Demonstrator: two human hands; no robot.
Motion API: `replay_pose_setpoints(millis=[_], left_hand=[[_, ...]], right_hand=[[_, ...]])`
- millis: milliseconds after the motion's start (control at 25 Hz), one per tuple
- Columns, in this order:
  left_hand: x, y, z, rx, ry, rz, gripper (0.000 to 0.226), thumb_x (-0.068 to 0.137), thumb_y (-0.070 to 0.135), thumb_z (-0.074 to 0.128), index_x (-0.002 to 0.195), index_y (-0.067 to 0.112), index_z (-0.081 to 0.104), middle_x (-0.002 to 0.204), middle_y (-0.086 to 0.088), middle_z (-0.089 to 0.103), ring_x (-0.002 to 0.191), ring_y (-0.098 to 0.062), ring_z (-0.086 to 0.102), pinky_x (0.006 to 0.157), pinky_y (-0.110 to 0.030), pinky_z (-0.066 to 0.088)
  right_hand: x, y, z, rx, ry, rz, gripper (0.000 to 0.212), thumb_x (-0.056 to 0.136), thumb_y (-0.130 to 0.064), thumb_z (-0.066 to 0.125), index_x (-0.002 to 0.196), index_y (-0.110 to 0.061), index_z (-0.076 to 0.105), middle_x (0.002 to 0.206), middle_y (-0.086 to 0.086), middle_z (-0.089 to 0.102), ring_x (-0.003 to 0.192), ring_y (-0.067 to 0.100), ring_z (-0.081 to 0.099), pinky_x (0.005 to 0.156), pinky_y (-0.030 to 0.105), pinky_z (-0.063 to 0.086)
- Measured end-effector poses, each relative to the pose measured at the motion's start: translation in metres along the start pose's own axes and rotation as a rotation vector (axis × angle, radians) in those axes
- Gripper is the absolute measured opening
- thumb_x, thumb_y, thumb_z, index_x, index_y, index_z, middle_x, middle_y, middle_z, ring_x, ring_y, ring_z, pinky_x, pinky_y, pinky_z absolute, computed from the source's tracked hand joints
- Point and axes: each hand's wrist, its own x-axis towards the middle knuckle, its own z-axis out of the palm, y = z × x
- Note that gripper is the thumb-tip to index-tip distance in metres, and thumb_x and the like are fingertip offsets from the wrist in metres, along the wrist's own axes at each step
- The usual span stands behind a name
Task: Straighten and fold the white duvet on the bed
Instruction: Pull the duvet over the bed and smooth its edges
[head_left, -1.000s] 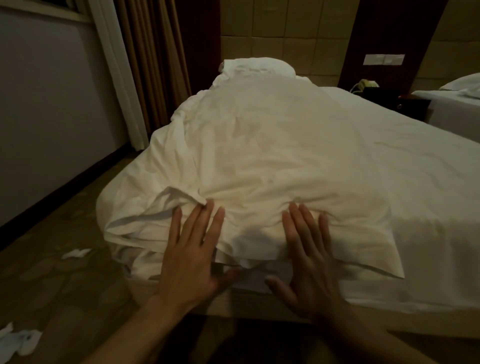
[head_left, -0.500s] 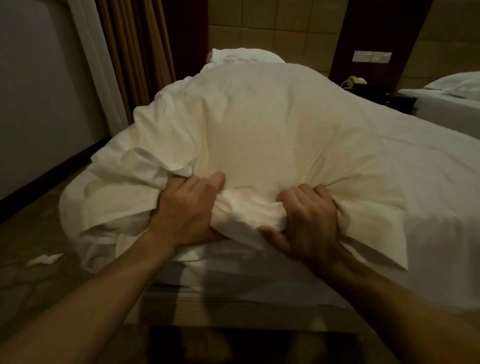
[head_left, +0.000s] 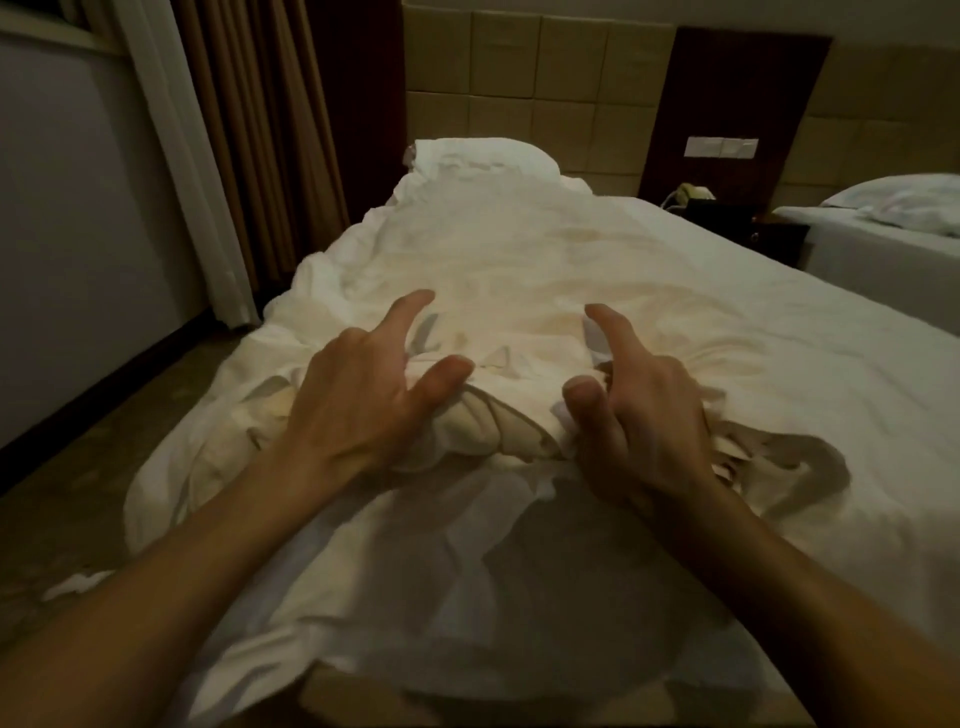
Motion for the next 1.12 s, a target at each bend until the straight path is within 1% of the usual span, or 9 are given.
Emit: replay_pose_setpoints(millis=[160,240,360,440,600,680,800,960,1120], left_hand=[[0.068,-0.01,-0.016,-0.015,-0.017,-0.024,0.126,0.063,0.098,-0.005,0.15,0.017,0.037,0.073,-0.007,0.065,0.065,-0.023,0.061,0.061,-0.037,0.051],[0.098,-0.014,-0.027,-0.011,-0.075,-0.048,0.121,0.067,0.096,-0.003,0.15,0.019,0.038,0.089,-0.015,0.071,0.08,-0.032,0.066,0.076,-0.045,0.054],[0.123,-0.017,-0.039,0.035,-0.227,-0.085,0.122,0.065,0.097,-0.002,0.149,0.021,0.042,0.098,-0.02,0.072,0.091,-0.038,0.067,0.078,-0.045,0.052],[0.14,-0.021,-0.043,0.069,-0.321,-0.135,0.123,0.063,0.097,-0.006,0.15,0.022,0.038,0.104,-0.018,0.072,0.094,-0.037,0.067,0.077,-0.042,0.049],[0.129,-0.012,-0.056,0.074,-0.55,-0.155,0.115,0.066,0.094,-0.012,0.154,0.032,0.027,0.108,-0.002,0.07,0.093,-0.018,0.064,0.078,-0.035,0.046],[0.109,0.004,-0.068,0.02,-0.65,-0.193,0.104,0.072,0.091,-0.005,0.154,0.035,0.023,0.135,0.002,0.059,0.114,-0.012,0.056,0.096,-0.036,0.042],[0.104,0.032,-0.087,0.084,-0.648,-0.232,0.106,0.073,0.089,-0.011,0.156,0.031,0.022,0.156,0.002,0.036,0.142,-0.017,0.032,0.115,-0.041,0.025],[0.124,0.06,-0.119,0.178,-0.54,-0.276,0.1,0.078,0.086,-0.007,0.155,0.03,0.022,0.159,-0.001,0.032,0.145,-0.021,0.028,0.116,-0.042,0.022],[0.173,0.076,-0.189,0.14,-0.463,-0.351,0.093,0.08,0.085,-0.002,0.156,0.034,0.017,0.16,0.002,0.03,0.146,-0.017,0.026,0.117,-0.039,0.021]], right_hand=[[0.069,-0.01,-0.008,-0.028,-0.009,0.079,0.123,0.073,-0.095,-0.004,0.144,-0.009,0.047,0.08,0.006,0.068,0.072,0.02,0.063,0.069,0.037,0.052],[0.108,-0.013,-0.016,-0.039,-0.041,0.117,0.107,0.078,-0.093,-0.001,0.117,-0.014,0.061,0.073,0.002,0.065,0.064,0.016,0.059,0.062,0.032,0.046],[0.149,-0.019,-0.027,-0.137,-0.185,0.135,0.082,0.083,-0.088,0.002,0.08,-0.022,0.051,0.06,-0.006,0.047,0.054,0.015,0.041,0.052,0.033,0.021],[0.169,-0.023,-0.032,-0.171,-0.29,0.187,0.083,0.082,-0.088,0.001,0.077,-0.022,0.051,0.061,-0.005,0.048,0.055,0.016,0.039,0.05,0.032,0.019],[0.155,-0.031,-0.046,-0.171,-0.547,0.268,0.086,0.081,-0.09,-0.002,0.074,-0.024,0.053,0.063,-0.006,0.052,0.055,0.011,0.046,0.054,0.03,0.033],[0.133,-0.04,-0.063,-0.133,-0.563,0.333,0.087,0.084,-0.087,0.002,0.079,-0.022,0.06,0.071,-0.006,0.057,0.063,0.01,0.048,0.06,0.027,0.033],[0.119,-0.059,-0.087,-0.113,-0.479,0.416,0.096,0.088,-0.086,0.009,0.123,-0.016,0.065,0.113,0.001,0.067,0.101,0.015,0.057,0.083,0.03,0.041],[0.147,-0.084,-0.112,-0.102,-0.461,0.425,0.1,0.087,-0.085,0.008,0.146,-0.015,0.047,0.144,0.003,0.054,0.132,0.02,0.044,0.1,0.03,0.032],[0.211,-0.133,-0.145,-0.16,-0.427,0.39,0.099,0.089,-0.084,0.012,0.149,-0.012,0.043,0.149,0.006,0.049,0.136,0.021,0.039,0.107,0.03,0.03]])
